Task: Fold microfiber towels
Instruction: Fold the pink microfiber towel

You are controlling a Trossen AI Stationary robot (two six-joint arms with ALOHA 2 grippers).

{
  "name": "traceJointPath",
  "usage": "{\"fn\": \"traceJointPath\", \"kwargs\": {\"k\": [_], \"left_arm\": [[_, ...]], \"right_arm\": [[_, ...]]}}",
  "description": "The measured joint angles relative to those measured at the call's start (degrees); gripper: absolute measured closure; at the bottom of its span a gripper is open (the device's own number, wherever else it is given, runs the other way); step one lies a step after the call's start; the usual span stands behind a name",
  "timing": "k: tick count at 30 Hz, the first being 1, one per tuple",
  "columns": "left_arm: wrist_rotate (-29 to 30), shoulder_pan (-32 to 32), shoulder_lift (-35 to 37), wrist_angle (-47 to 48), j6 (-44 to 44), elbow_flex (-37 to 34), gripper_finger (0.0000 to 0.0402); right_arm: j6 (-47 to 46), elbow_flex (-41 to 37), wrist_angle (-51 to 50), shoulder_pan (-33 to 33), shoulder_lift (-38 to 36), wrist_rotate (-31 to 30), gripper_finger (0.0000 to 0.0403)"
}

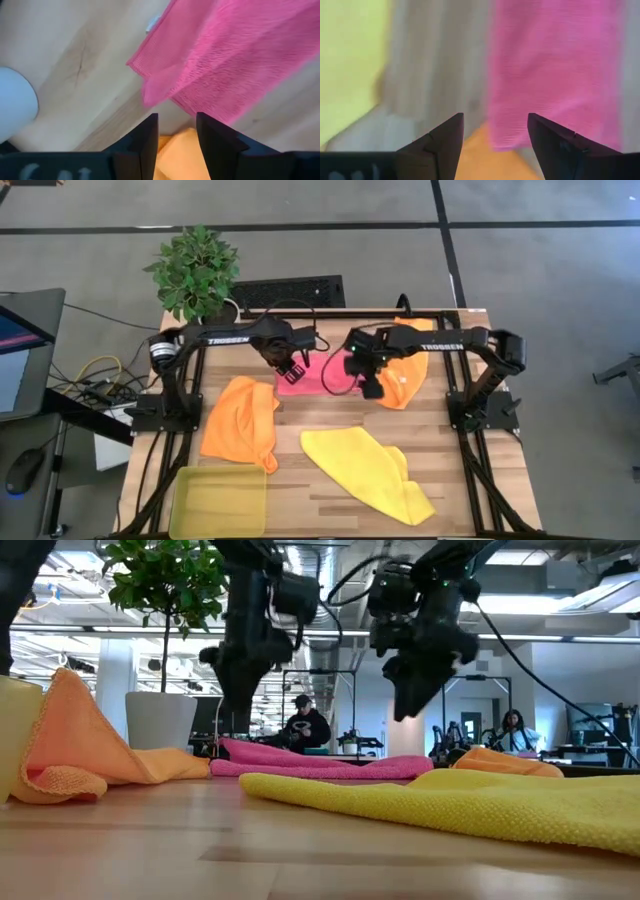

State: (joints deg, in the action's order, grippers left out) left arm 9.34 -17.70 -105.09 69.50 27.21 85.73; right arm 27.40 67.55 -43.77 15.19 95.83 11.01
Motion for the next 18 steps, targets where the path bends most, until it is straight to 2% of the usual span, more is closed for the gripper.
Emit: {"fn": "traceJointPath", "kwargs": {"k": [4, 10, 18], "left_arm": [[0.0, 1.0, 4.3, 0.0, 1.3, 0.0, 0.0275], [0.2, 2.7, 9.4, 0.0, 5.3, 0.0, 0.0275], [0.3, 4.1, 12.5, 0.0, 6.8, 0.0, 0.0276]], "right_arm": [[5.4, -2.0, 1.1, -3.1, 0.0, -1.0, 0.0159], [4.3, -5.6, 10.9, -5.5, 0.0, -7.5, 0.0159], [4.1, -11.1, 18.0, -6.2, 0.0, -9.0, 0.0159]]}}
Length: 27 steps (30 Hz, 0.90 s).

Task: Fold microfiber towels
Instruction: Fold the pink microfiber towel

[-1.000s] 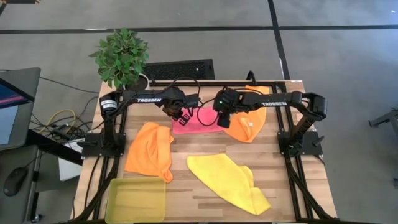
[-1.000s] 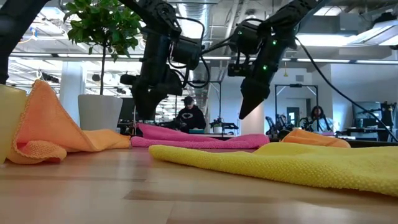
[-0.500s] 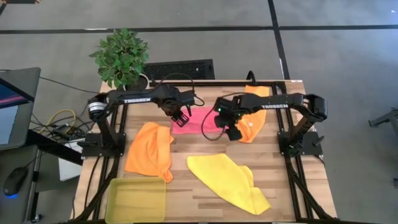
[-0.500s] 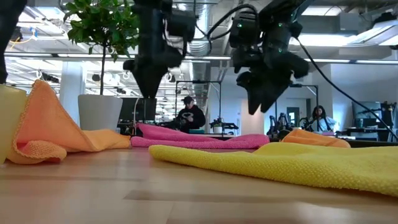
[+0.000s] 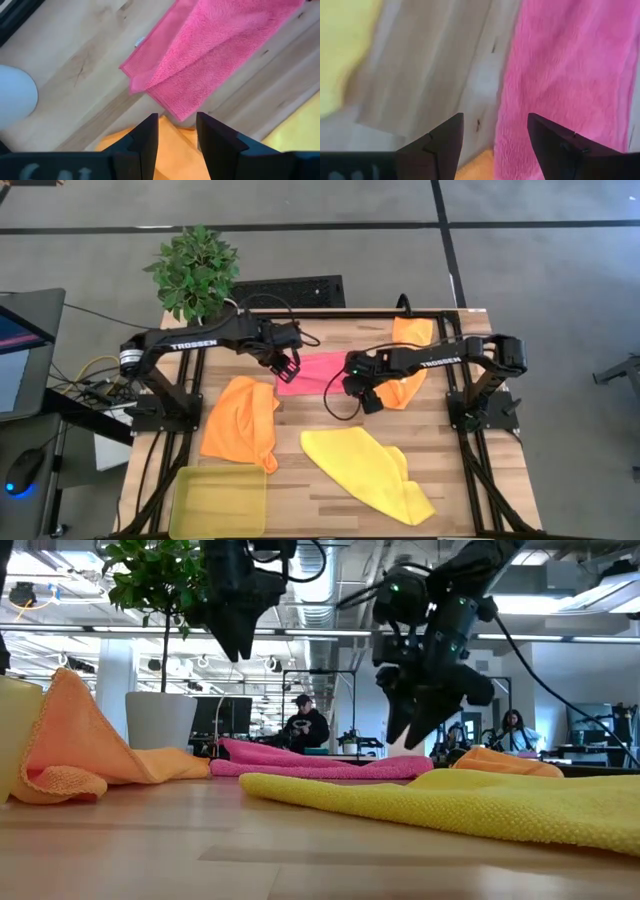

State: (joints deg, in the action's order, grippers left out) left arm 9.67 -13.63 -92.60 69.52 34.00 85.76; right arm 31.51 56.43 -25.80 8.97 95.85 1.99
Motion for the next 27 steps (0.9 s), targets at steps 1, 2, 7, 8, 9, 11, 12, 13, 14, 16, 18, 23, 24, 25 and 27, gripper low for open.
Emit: {"fn": "traceJointPath", "kwargs": {"k": [1, 2, 7, 8, 9, 11, 12, 13, 14, 16, 18, 23, 24, 25, 27], "left_arm": [[0.1, 0.1, 0.2, 0.0, 0.2, 0.0, 0.0276], [0.1, 0.1, 0.2, 0.0, 0.3, 0.0, 0.0276], [0.2, 0.2, 0.2, 0.0, 0.3, 0.0, 0.0276], [0.2, 0.2, 0.2, 0.0, 0.3, 0.0, 0.0276], [0.2, 0.2, 0.2, 0.0, 0.3, 0.0, 0.0275], [0.2, 0.2, 0.2, 0.0, 0.3, 0.0, 0.0276], [0.2, 0.2, 0.2, 0.0, 0.3, 0.0, 0.0276], [0.2, 0.2, 0.2, 0.0, 0.3, 0.0, 0.0276], [0.2, 0.2, 0.2, 0.0, 0.3, 0.0, 0.0276], [0.2, 0.2, 0.2, 0.0, 0.3, 0.0, 0.0275], [0.2, 0.2, 0.2, 0.0, 0.3, 0.0, 0.0276], [0.2, 0.2, 0.2, 0.0, 0.3, 0.0, 0.0275], [0.2, 0.2, 0.2, 0.0, 0.3, 0.0, 0.0276], [0.2, 0.2, 0.2, 0.0, 0.3, 0.0, 0.0276], [0.2, 0.2, 0.2, 0.0, 0.3, 0.0, 0.0276]], "right_arm": [[0.0, -0.5, 0.5, 0.0, 0.0, -1.4, 0.0159], [0.0, -0.9, 0.8, 0.0, 0.0, -2.9, 0.0159], [0.0, -2.9, 2.5, 0.6, 0.0, -5.2, 0.0159], [0.0, -3.4, 2.9, 0.7, 0.0, -5.2, 0.0159], [0.0, -3.8, 3.2, 0.8, 0.0, -5.1, 0.0159], [0.0, -4.6, 3.6, 0.8, 0.0, -5.2, 0.0159], [0.0, -4.7, 3.6, 0.8, 0.0, -5.3, 0.0159], [-0.2, -4.7, 3.8, 0.8, 0.0, -5.6, 0.0159], [-0.5, -4.7, 4.3, 0.9, 0.0, -6.5, 0.0159], [-1.5, -4.7, 4.9, 1.3, 0.0, -7.1, 0.0159], [-2.0, -4.7, 5.0, 1.9, 0.0, -7.2, 0.0159], [-2.1, -4.6, 4.7, 2.5, 2.3, -6.6, 0.0159], [-2.1, -4.7, 4.4, 2.5, 2.9, -6.5, 0.0159], [-2.1, -4.5, 5.1, 2.4, 3.8, -6.5, 0.0159], [-2.4, -4.2, 6.0, 2.3, 5.0, -6.9, 0.0159]]}}
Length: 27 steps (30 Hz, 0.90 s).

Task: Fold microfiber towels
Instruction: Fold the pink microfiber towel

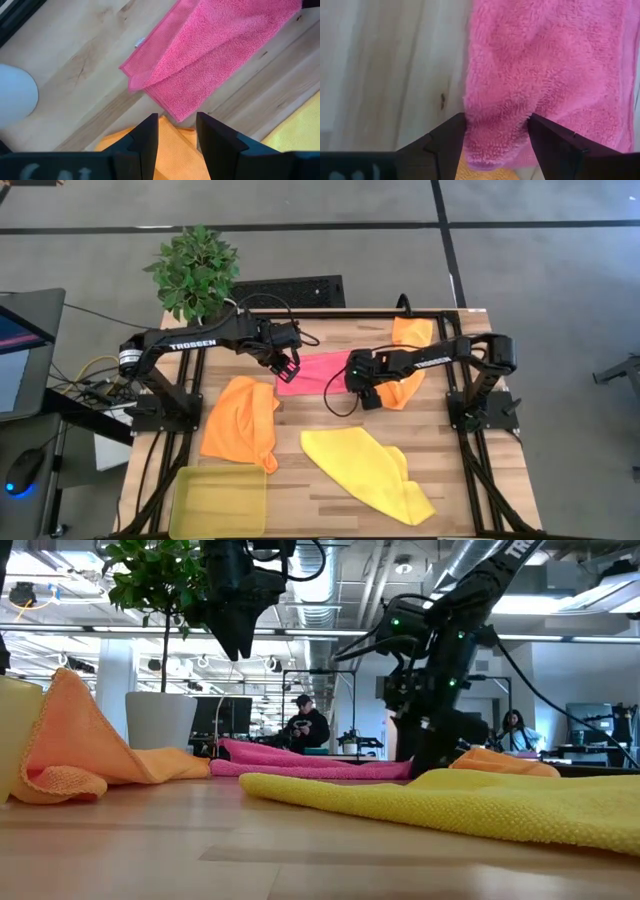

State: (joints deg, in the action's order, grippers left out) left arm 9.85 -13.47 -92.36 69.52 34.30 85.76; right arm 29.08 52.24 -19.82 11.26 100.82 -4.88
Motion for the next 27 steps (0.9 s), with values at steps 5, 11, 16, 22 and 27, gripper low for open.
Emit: {"fn": "traceJointPath", "kwargs": {"k": [5, 11, 16, 22, 27], "left_arm": [[0.0, 0.0, 0.0, 0.1, -0.4, 0.0, 0.0276], [0.0, 0.0, 0.0, 0.2, -0.6, 0.0, 0.0276], [0.0, 0.0, 0.0, 0.2, -0.6, 0.0, 0.0276], [0.0, 0.0, 0.0, 0.2, -1.0, 0.0, 0.0276], [0.0, 0.0, 0.0, 0.2, -0.8, 0.0, 0.0276]], "right_arm": [[-4.2, 1.4, -0.7, 0.1, 1.1, -0.8, 0.0172], [-4.2, 5.2, -6.9, 0.1, 1.6, -0.7, 0.0234], [-4.1, 7.5, -9.1, 0.1, 1.6, -0.6, 0.0288], [-3.5, 10.7, -10.6, 0.1, 1.6, -0.6, 0.0338], [-2.2, 14.0, -10.4, 0.5, 1.5, 0.6, 0.0383]]}}
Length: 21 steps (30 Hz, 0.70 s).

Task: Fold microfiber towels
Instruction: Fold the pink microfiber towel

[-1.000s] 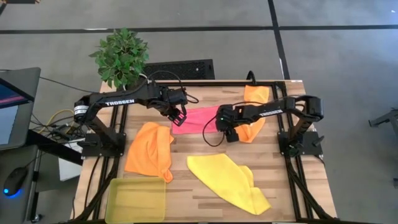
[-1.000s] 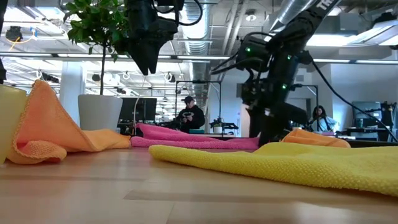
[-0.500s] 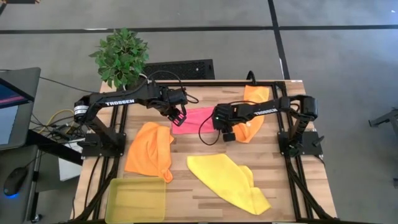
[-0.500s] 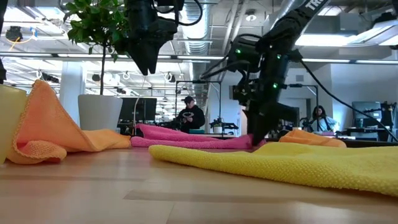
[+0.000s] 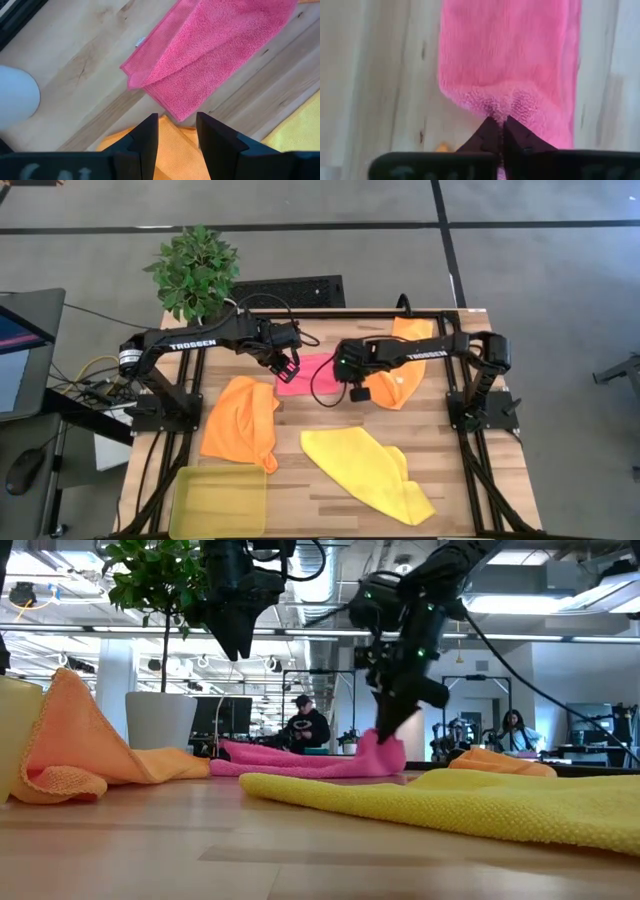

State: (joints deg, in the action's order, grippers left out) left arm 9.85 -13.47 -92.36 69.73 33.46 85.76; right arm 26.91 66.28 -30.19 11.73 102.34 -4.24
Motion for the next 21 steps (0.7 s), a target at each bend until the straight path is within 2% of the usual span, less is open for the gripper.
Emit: {"fn": "traceJointPath", "kwargs": {"k": [2, 7, 12, 21], "left_arm": [[0.0, 0.0, 0.0, 0.0, 0.0, 0.0, 0.0276], [0.0, 0.0, 0.0, 0.0, 0.1, 0.0, 0.0276], [0.0, 0.0, 0.0, 0.0, 0.4, 0.0, 0.0276], [0.0, 0.0, 0.0, 0.0, 1.1, 0.0, 0.0276]], "right_arm": [[1.9, 1.0, 1.6, 0.2, 0.1, 1.3, 0.0394], [3.6, 1.2, 9.8, -0.1, 0.1, 3.2, 0.0387], [3.6, 1.2, 15.6, 0.0, 0.1, 5.9, 0.0397], [7.5, 2.5, 24.0, -0.1, 4.3, 6.0, 0.0396]]}}
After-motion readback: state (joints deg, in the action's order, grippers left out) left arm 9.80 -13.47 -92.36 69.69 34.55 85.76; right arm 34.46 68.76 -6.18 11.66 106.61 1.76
